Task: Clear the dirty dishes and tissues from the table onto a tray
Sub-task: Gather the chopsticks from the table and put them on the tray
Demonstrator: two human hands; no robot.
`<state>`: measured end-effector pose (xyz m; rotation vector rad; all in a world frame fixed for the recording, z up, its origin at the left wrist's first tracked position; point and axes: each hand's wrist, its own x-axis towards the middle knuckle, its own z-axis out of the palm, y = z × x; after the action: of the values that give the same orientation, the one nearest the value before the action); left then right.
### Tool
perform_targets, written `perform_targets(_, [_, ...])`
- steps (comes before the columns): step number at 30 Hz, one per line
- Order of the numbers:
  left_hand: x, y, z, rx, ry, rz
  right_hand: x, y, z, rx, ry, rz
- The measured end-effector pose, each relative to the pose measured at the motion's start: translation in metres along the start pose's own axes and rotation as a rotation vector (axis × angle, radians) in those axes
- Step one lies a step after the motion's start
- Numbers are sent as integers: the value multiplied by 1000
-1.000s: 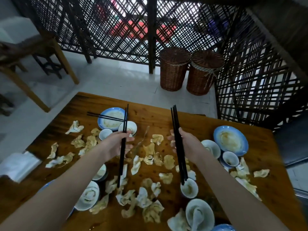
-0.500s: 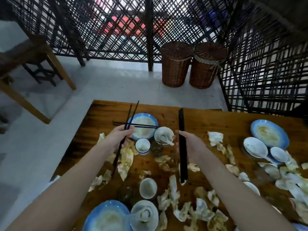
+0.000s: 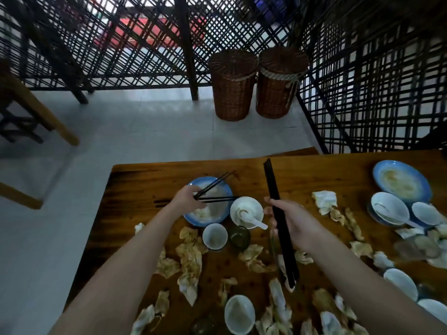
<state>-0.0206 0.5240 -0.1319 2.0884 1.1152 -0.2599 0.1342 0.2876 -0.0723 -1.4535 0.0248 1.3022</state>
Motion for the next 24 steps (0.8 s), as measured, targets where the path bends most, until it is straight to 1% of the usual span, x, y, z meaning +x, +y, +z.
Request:
perform_targets(2, [14, -5, 3, 84, -12, 9, 3, 0, -7, 4, 1, 5])
perform_targets(7, [32, -7, 5, 212, 6, 29, 5, -2, -23, -4, 92, 27])
perform_targets(14, [36, -9, 5, 227, 22, 48, 2, -6, -37, -52, 124, 36])
perform_targets(16, [33, -8, 2, 185, 29, 37, -2, -7, -39, -47, 118, 33])
perform_targets(20, [19, 3, -11, 44, 113, 22, -13, -9, -40, -23, 96, 24])
perform_targets(22, [8, 15, -20, -129, 107, 2, -22, -9, -41, -27, 84, 14])
perform_targets(24, [-6, 31, -27, -359, 111, -22, -31, -9, -44, -26, 65, 4])
